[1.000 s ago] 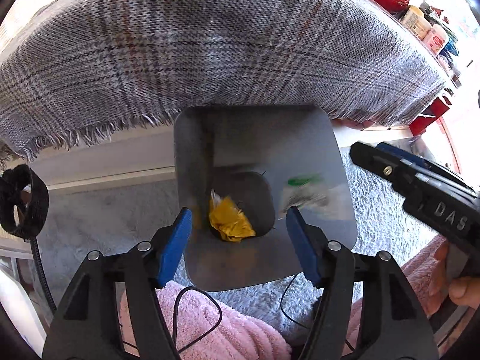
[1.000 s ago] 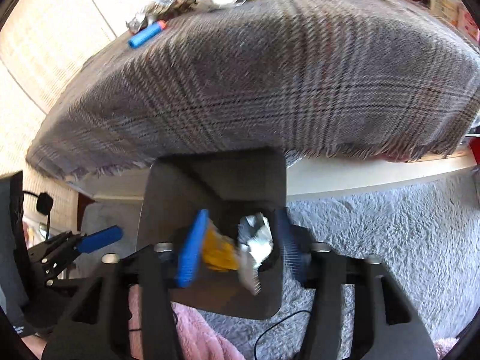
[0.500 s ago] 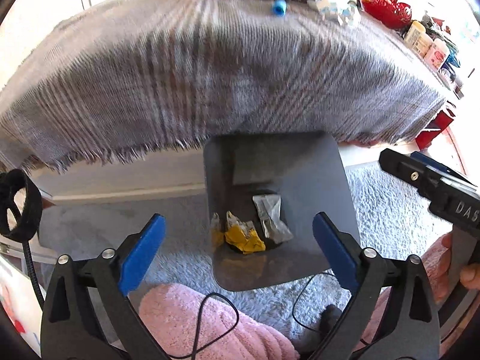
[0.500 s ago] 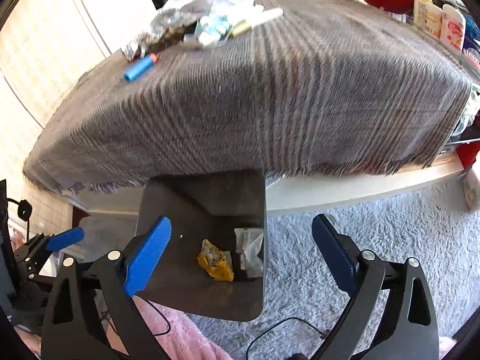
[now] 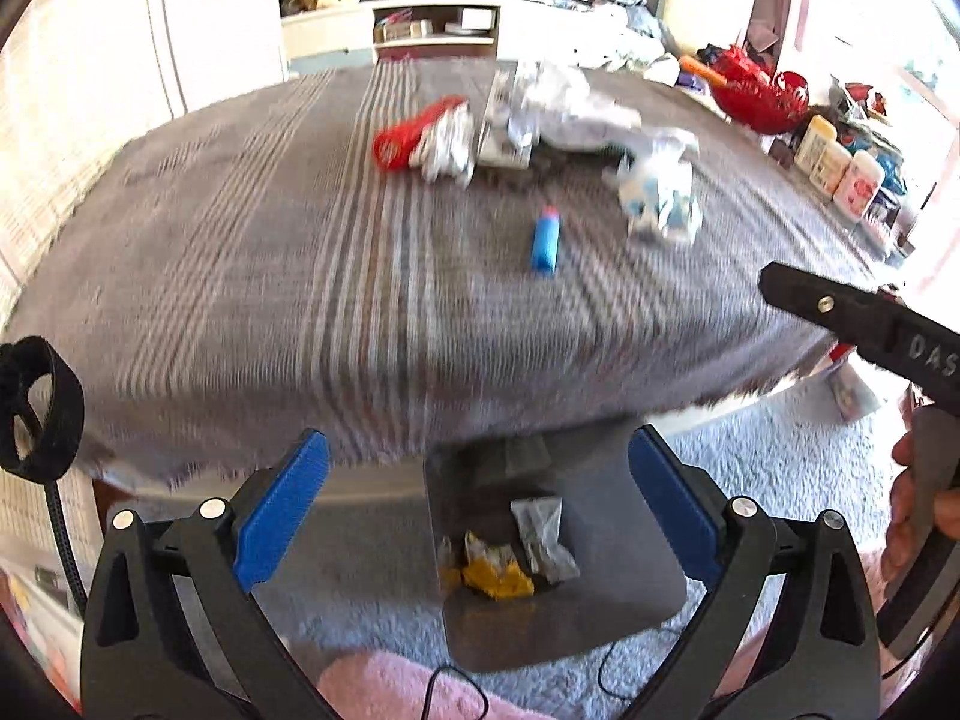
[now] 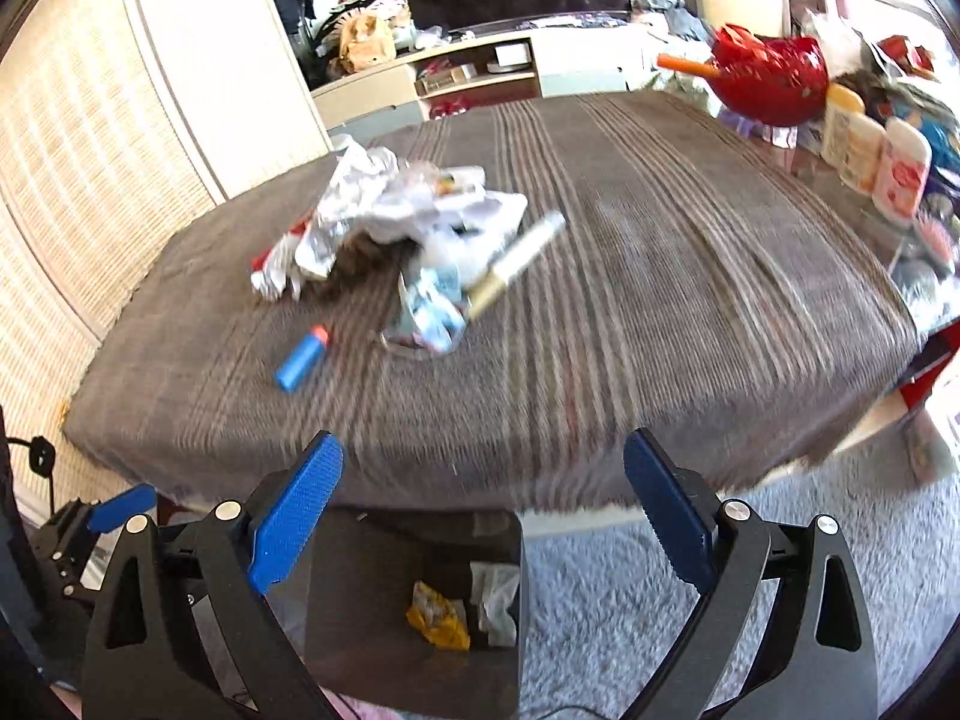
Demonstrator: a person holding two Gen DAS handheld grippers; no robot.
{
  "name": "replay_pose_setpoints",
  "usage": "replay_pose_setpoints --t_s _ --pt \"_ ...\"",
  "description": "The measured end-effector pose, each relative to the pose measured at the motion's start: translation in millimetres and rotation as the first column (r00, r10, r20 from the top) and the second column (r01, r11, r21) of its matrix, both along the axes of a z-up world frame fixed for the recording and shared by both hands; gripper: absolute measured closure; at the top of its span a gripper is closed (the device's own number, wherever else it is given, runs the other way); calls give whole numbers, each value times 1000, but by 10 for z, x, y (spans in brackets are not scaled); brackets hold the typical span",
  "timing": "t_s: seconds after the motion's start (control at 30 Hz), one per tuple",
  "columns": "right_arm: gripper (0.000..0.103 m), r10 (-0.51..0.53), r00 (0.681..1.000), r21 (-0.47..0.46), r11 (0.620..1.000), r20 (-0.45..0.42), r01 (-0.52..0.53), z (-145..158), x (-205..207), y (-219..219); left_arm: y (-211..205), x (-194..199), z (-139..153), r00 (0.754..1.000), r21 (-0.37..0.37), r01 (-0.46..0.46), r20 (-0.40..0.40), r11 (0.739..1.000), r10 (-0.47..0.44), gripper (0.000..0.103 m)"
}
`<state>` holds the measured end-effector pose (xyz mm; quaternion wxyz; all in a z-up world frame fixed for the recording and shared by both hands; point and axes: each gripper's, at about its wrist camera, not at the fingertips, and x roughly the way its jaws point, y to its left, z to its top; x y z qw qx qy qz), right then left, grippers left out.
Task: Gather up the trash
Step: 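Grasp the blue marker cap with the left gripper while the right grasps blue-white packaging, then lower both held items into the bin and open both grippers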
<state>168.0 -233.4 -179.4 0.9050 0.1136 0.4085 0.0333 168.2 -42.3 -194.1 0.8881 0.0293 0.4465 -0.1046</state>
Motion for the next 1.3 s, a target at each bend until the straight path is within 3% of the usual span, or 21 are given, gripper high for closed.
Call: replay_pose_setpoints --t_s 0.17,0.33,0.53,0.67,0.87,0.97,1.03,1.3 --pt "13 17 1000 -6 1000 -3 -17 10 286 89 -69 234 72 1000 9 7 20 1000 -7 9" --pt "37 33 999 7 999 -34 -33 -88 534 132 -117 454 30 1000 1 22 11 1000 -22 24" --pt "47 28 998 47 999 -55 -26 -196 671 60 -239 638 2 998 23 55 32 998 -56 30" --pt "54 35 998 65 997 -57 -31 -226 710 40 -323 759 -45 996 24 82 17 996 -82 53" --pt "58 44 998 48 998 -54 -41 -249 769 68 -406 845 -121 995 34 95 11 995 -96 67" --pt "67 57 997 51 997 -54 -54 -252 764 111 -424 837 -120 995 29 104 7 994 -104 75" --pt "74 66 996 52 997 -56 -63 -254 747 150 -450 820 -126 994 38 111 9 993 -112 75" --pt "80 69 996 58 996 -62 -65 -253 634 146 -520 835 -139 992 55 122 14 991 -123 70"
